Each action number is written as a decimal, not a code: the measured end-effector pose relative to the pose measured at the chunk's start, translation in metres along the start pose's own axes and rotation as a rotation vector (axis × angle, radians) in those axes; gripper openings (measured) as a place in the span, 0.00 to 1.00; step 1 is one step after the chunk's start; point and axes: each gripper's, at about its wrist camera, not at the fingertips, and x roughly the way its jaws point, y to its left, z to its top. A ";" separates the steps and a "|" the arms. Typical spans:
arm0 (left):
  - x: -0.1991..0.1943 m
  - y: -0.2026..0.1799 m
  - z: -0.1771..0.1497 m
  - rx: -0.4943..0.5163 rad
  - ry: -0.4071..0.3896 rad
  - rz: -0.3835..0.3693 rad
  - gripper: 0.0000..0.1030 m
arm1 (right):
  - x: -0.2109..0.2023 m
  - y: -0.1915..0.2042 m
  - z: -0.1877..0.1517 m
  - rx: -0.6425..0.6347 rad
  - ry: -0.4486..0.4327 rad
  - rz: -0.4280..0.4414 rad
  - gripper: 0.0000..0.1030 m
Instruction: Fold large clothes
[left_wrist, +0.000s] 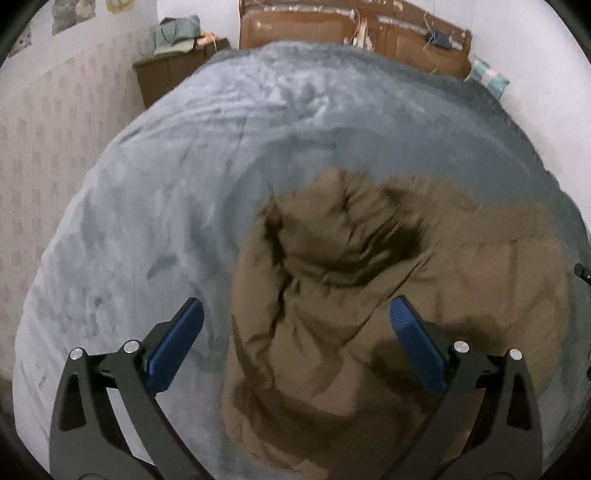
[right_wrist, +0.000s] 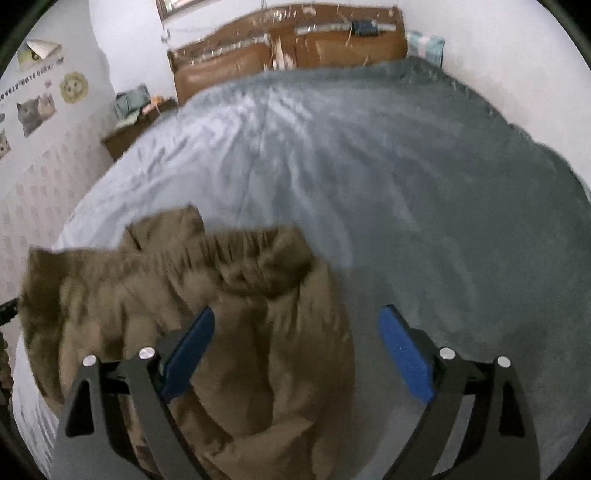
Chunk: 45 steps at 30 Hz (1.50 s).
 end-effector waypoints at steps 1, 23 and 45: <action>0.005 -0.001 -0.002 0.004 0.006 0.003 0.97 | 0.008 -0.001 -0.003 -0.001 0.014 0.004 0.88; 0.022 -0.009 0.040 0.041 -0.087 0.062 0.10 | 0.016 0.022 0.034 -0.037 -0.116 0.007 0.13; 0.047 0.020 0.028 -0.033 0.011 0.122 0.79 | 0.059 0.010 0.032 0.015 0.076 -0.111 0.46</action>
